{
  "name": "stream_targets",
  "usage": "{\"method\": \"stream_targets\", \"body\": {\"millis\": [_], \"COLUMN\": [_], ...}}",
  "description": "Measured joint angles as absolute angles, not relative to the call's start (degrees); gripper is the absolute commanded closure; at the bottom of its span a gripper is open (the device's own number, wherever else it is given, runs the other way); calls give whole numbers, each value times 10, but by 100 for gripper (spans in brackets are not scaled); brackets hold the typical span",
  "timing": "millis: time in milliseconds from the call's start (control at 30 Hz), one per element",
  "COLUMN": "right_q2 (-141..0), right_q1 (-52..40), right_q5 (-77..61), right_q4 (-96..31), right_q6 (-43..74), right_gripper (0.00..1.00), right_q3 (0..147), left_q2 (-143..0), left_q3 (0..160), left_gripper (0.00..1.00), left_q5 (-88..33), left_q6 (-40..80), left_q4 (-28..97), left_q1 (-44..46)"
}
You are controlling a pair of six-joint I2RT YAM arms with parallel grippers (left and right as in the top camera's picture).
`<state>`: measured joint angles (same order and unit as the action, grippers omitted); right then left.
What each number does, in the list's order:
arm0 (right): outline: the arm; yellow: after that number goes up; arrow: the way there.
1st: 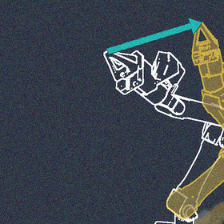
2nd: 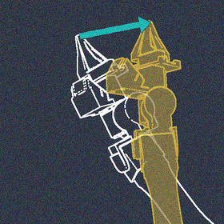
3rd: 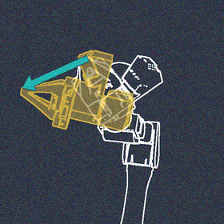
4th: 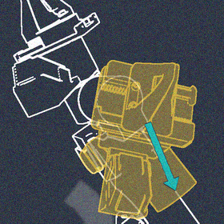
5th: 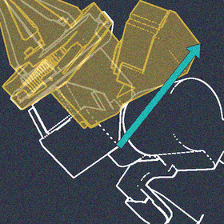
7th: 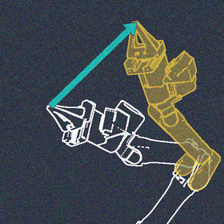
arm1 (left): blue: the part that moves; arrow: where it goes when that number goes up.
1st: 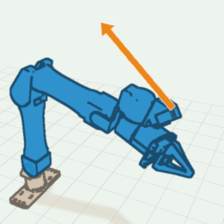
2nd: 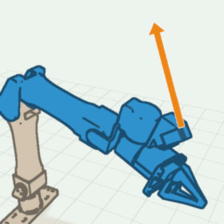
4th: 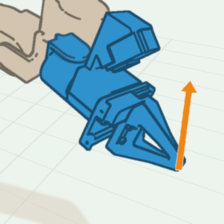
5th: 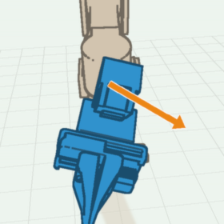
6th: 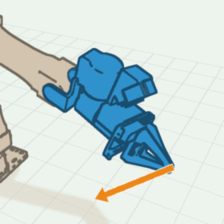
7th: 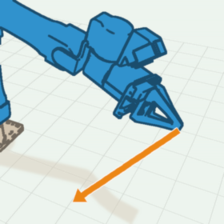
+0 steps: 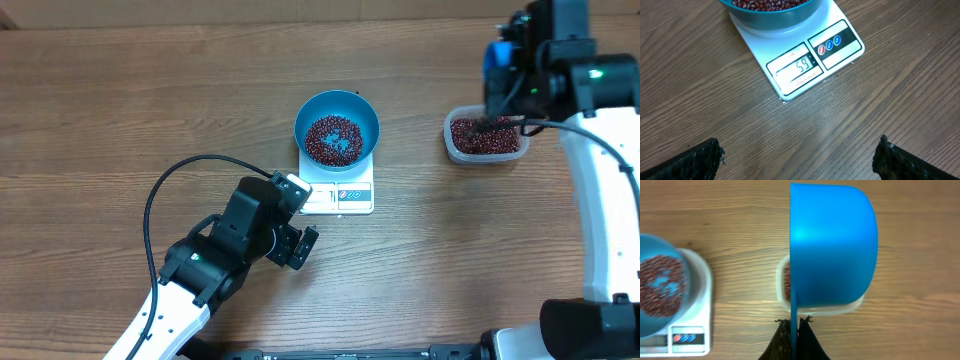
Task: Scoop item into bowl and weigh 150g on scale
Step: 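Return the empty scoop right over the bean tub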
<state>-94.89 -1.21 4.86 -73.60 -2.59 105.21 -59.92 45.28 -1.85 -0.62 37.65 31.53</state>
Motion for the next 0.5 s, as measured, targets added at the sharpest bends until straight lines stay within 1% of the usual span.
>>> {"method": "stream_targets", "body": {"millis": [167,500], "right_q2": [-965,-1047], "right_q1": [18,17], "right_q5": [55,112], "right_q4": [-736,-752], "right_q6": [-30,-18], "right_gripper": [96,96], "right_q3": [1039,1007], "left_q2": [-599,-599], "left_q3": [453,453], "left_gripper": [0,0], "left_q5": [-18,-18], "left_q6": [-6,-6], "left_q4": [376,377], "left_q1": [315,315]}}
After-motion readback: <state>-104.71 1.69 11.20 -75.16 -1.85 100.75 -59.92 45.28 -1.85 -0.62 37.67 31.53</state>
